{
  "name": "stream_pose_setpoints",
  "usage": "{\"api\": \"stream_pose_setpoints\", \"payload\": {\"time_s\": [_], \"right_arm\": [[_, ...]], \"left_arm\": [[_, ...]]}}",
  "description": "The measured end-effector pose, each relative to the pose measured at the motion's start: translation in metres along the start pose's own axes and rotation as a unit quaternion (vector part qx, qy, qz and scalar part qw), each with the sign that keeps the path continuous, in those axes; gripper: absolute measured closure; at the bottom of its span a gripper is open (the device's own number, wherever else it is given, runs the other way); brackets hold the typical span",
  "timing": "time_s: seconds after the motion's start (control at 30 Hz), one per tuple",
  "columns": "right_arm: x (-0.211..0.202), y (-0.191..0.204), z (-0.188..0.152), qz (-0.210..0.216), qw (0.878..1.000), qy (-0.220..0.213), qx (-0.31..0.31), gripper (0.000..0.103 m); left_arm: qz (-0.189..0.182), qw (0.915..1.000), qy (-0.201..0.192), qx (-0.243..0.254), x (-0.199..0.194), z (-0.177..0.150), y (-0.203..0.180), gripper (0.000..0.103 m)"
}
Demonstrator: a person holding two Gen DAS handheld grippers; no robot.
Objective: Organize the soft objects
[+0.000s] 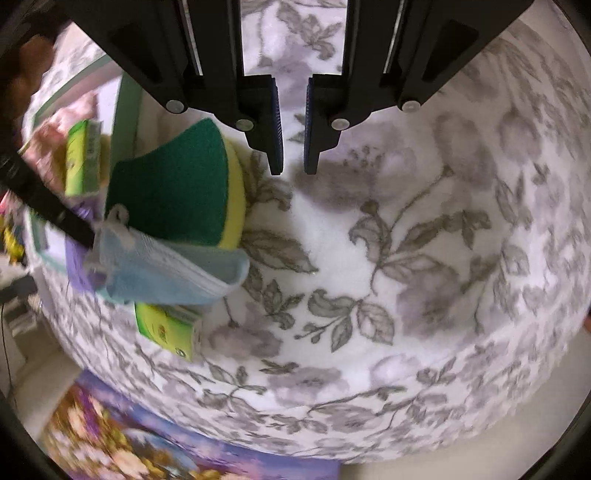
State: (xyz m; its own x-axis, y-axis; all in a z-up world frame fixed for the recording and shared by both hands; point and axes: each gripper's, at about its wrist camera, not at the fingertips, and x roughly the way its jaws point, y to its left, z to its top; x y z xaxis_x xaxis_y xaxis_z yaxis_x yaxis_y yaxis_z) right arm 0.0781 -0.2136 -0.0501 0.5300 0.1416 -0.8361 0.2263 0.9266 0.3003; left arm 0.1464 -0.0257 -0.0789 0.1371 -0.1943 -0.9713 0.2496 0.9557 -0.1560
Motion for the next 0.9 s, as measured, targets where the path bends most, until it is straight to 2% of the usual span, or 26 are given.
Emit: {"api": "stream_pose_setpoints", "payload": {"time_s": [0.03,0.17,0.23,0.37,0.5,0.73,0.9], "right_arm": [[0.003,0.0,-0.002,-0.001,1.0,0.006,-0.001,0.099],[0.008,0.0,-0.005,-0.008,1.0,0.016,-0.005,0.099],[0.009,-0.002,-0.006,-0.01,1.0,0.018,-0.004,0.099],[0.012,-0.005,-0.006,-0.019,1.0,0.022,0.0,0.099],[0.014,-0.008,-0.007,-0.023,0.999,0.026,0.004,0.099],[0.016,-0.015,-0.008,-0.023,0.999,0.03,0.017,0.099],[0.015,-0.014,-0.008,-0.023,0.999,0.029,0.015,0.099]], "left_arm": [[-0.011,0.9998,0.005,-0.013,0.001,0.0,0.004,0.089],[-0.048,0.997,0.009,-0.061,0.002,-0.001,0.02,0.068],[-0.068,0.9939,0.003,-0.086,-0.002,-0.003,0.029,0.064],[-0.106,0.9896,-0.004,-0.097,-0.007,-0.004,0.035,0.055],[-0.1,0.9915,-0.002,-0.083,-0.011,-0.006,0.03,0.055],[-0.129,0.986,-0.001,-0.106,-0.018,-0.014,0.04,0.054],[-0.158,0.9814,-0.017,-0.107,-0.026,-0.012,0.04,0.054]]}}
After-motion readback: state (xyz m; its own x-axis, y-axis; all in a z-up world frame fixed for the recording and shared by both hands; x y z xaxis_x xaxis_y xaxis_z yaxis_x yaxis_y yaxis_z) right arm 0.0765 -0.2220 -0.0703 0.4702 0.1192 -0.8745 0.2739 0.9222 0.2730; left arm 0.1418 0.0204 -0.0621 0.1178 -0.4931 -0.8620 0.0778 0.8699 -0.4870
